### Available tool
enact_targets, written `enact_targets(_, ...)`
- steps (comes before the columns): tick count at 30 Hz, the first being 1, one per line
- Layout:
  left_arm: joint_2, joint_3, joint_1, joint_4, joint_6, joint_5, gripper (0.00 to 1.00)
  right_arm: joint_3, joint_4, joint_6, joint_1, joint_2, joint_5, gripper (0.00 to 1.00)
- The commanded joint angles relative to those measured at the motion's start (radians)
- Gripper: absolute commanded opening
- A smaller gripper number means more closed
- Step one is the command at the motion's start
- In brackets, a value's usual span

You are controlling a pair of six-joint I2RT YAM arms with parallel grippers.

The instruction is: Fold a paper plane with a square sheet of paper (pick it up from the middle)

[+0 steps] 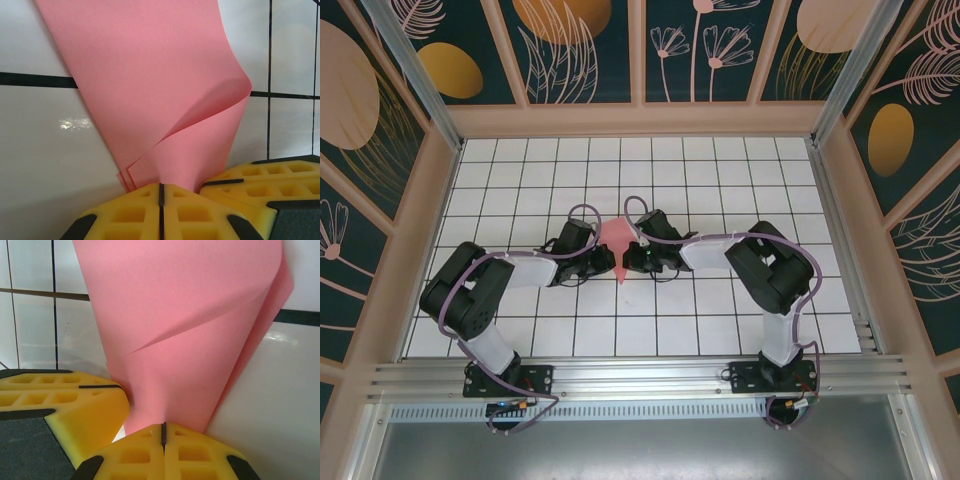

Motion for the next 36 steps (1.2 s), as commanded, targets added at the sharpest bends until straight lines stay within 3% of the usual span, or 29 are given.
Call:
enact_targets(1,-0.050,0.021,-0.003,-0.047,0.021,-0.026,0.10,0.002,-0.005,-0.007,-0.005,0.031,-0.010,0.03)
enact_targets(8,-0.114,0.021,-0.003,0.001,0.005,0.017,0.13,-0.009,-0.007,-0.006,-0.004,0.037,-0.014,0.03)
enact_targets(25,0.025,0.069,-0.003,-0.041,0.016,-0.019,0.11,-0.006,-0.007,-0.012,-0.004,0.035,-0.022,0.03)
enact_targets(36,0.083,0.064,-0.003,-0.085,0.014,-0.057,0.09,-0.067,0.042,-0.010,0.037,-0.069,-0.087,0.03)
